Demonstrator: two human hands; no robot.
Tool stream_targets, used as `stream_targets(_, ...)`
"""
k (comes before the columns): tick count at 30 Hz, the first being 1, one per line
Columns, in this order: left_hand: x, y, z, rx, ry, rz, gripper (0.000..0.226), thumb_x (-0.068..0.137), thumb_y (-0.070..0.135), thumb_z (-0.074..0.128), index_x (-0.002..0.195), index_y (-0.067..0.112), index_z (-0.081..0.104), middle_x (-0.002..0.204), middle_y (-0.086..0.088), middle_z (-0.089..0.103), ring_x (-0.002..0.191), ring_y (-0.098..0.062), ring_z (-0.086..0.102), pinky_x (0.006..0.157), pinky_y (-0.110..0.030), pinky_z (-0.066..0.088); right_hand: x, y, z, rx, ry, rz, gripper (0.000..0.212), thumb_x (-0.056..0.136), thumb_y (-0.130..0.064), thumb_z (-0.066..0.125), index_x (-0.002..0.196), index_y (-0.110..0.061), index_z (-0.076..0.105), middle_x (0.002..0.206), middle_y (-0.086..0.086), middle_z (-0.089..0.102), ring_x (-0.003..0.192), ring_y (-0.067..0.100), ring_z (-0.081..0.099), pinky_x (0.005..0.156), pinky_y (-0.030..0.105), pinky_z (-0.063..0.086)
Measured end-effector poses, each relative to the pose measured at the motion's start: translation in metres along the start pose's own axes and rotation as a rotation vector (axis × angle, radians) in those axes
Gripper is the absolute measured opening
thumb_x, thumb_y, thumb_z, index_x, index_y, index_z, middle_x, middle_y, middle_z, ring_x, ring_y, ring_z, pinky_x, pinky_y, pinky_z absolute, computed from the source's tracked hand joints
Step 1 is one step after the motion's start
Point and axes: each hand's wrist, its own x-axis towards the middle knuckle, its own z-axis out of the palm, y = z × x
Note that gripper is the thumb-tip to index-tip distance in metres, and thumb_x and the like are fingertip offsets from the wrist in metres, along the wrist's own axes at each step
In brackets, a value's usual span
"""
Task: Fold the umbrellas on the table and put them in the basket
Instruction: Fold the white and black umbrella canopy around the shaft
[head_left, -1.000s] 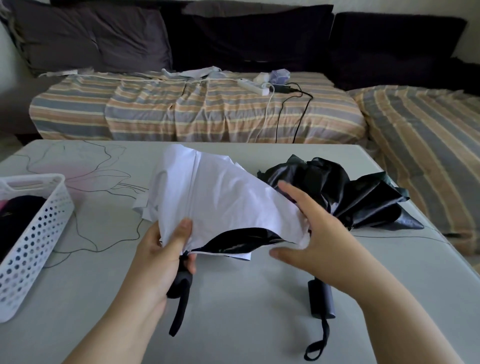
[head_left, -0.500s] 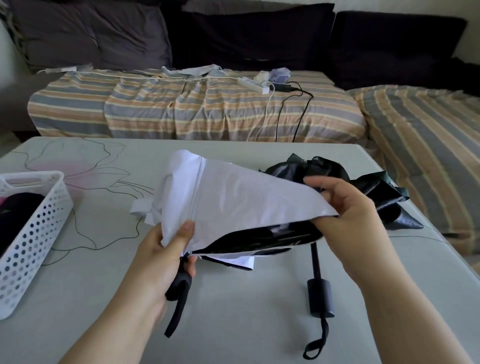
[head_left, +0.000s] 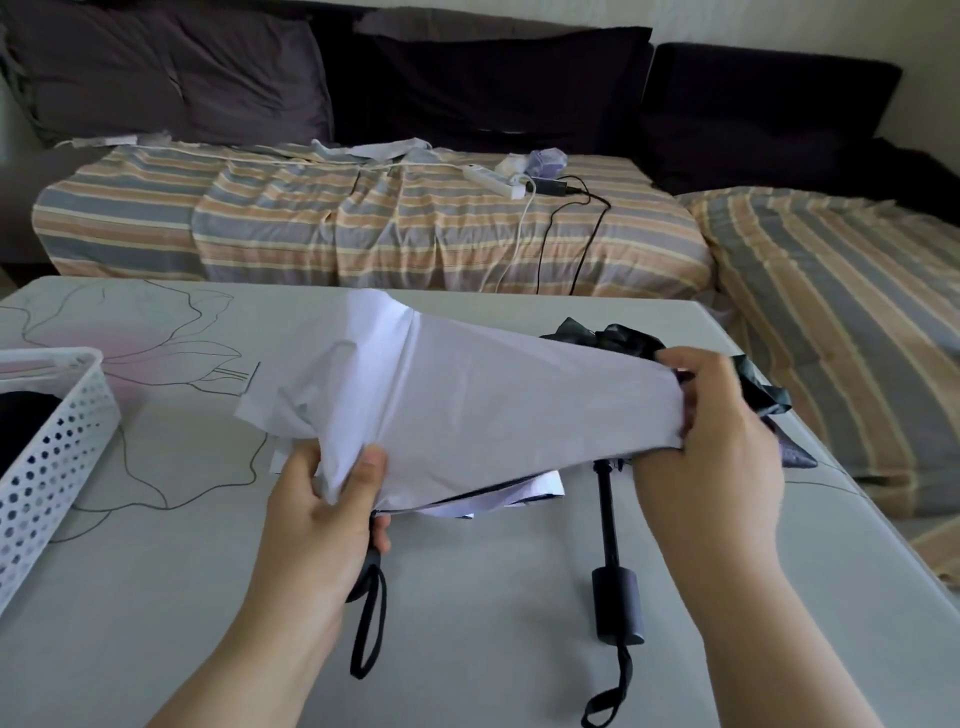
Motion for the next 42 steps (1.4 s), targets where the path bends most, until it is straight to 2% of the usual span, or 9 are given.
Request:
stream_targets(3,0.009,0.0,-0.01,0.005,0.008,0.027,0.015,0.095,0.026,0.053,0.087,0.014,0.048,0.054,-0.011,0.048,0.03,-0.011,0.035,0.034,-0.016,0.026,-0.002,0.006,-0.001,0.206,-0.409,-0.039,0.053,0.067,-0.033,0.076,0.108,-0.045,0.045,0.113,-0.031,0.042,0.104,-0.014,0.045,0.08,0.006,0.04)
stream_targets(5,0.014,0.001,-0.017,0.02,-0.003,0.064,0.015,0.095,0.026,0.054,0.086,0.016,0.048,0.053,-0.005,0.049,0.035,-0.012,0.041,0.037,-0.017,0.028,0.001,0.012,-0.004,0.385,-0.582,0.067,0.07,0.051,-0.057,0.081,0.111,-0.049,0.046,0.121,-0.03,0.046,0.116,-0.012,0.045,0.094,0.016,0.039)
stream_targets(9,0.017,0.0,-0.024,-0.003,-0.048,0.063,0.013,0.095,0.025,0.054,0.09,0.014,0.05,0.05,-0.002,0.048,0.039,-0.015,0.043,0.037,-0.018,0.027,0.012,0.017,-0.003,0.687,-0.577,0.182,0.06,0.069,-0.048,0.08,0.119,-0.033,0.05,0.097,-0.01,0.071,0.093,0.005,0.066,0.084,0.03,0.051)
stream_targets(15,0.015,0.004,-0.027,0.039,-0.155,0.108,0.012,0.093,0.021,0.053,0.087,0.011,0.049,0.055,-0.011,0.047,0.034,-0.012,0.041,0.033,-0.018,0.028,0.013,0.015,0.004,0.356,-0.635,0.126,0.01,0.081,-0.042,0.067,0.083,-0.032,0.067,0.079,-0.016,0.064,0.072,0.0,0.058,0.072,0.021,0.045)
stream_targets(21,0.015,0.003,-0.029,0.039,-0.195,0.106,0.011,0.092,0.018,0.056,0.087,0.012,0.05,0.049,-0.007,0.049,0.034,-0.011,0.041,0.032,-0.018,0.03,0.011,0.011,0.005,0.467,-0.762,0.09,0.014,0.084,-0.04,0.068,0.081,-0.027,0.066,0.074,-0.012,0.065,0.068,0.008,0.06,0.067,0.028,0.045)
stream_targets(27,0.015,0.002,-0.031,0.07,-0.243,0.157,0.029,0.056,0.055,0.062,0.075,0.035,0.055,0.048,0.004,0.052,0.037,-0.01,0.045,0.035,-0.017,0.033,0.009,-0.002,0.0,0.465,-0.759,0.068,0.005,0.087,-0.031,0.069,0.088,-0.028,0.072,0.078,-0.003,0.067,0.072,0.019,0.065,0.073,0.036,0.054)
stream_targets(34,0.019,-0.005,-0.027,0.205,-0.047,0.269,0.016,0.09,0.016,0.061,0.084,0.027,0.05,0.053,0.002,0.055,0.037,-0.009,0.047,0.04,-0.02,0.037,0.006,-0.004,-0.018,0.413,-0.903,0.054,0.043,0.083,-0.055,0.062,0.072,-0.014,0.066,0.075,0.002,0.066,0.061,0.023,0.058,0.055,0.034,0.044)
stream_targets(39,0.025,-0.001,-0.032,0.146,0.08,0.266,0.02,0.093,0.017,0.058,0.079,0.026,0.046,0.06,-0.01,0.051,0.034,-0.006,0.042,0.035,-0.013,0.032,0.006,0.004,-0.023,0.421,-0.9,0.221,0.053,0.076,-0.06,0.065,0.075,-0.008,0.067,0.108,-0.013,0.066,0.099,0.022,0.065,0.097,0.054,0.046)
stream_targets(42,0.024,-0.003,-0.032,0.15,0.088,0.28,0.018,0.093,0.02,0.058,0.08,0.027,0.046,0.058,-0.01,0.051,0.033,-0.006,0.04,0.035,-0.015,0.033,0.005,0.005,-0.02,0.22,-0.791,0.25,0.042,0.083,-0.057,0.057,0.073,-0.017,0.06,0.085,0.001,0.069,0.075,0.006,0.07,0.09,0.046,0.053)
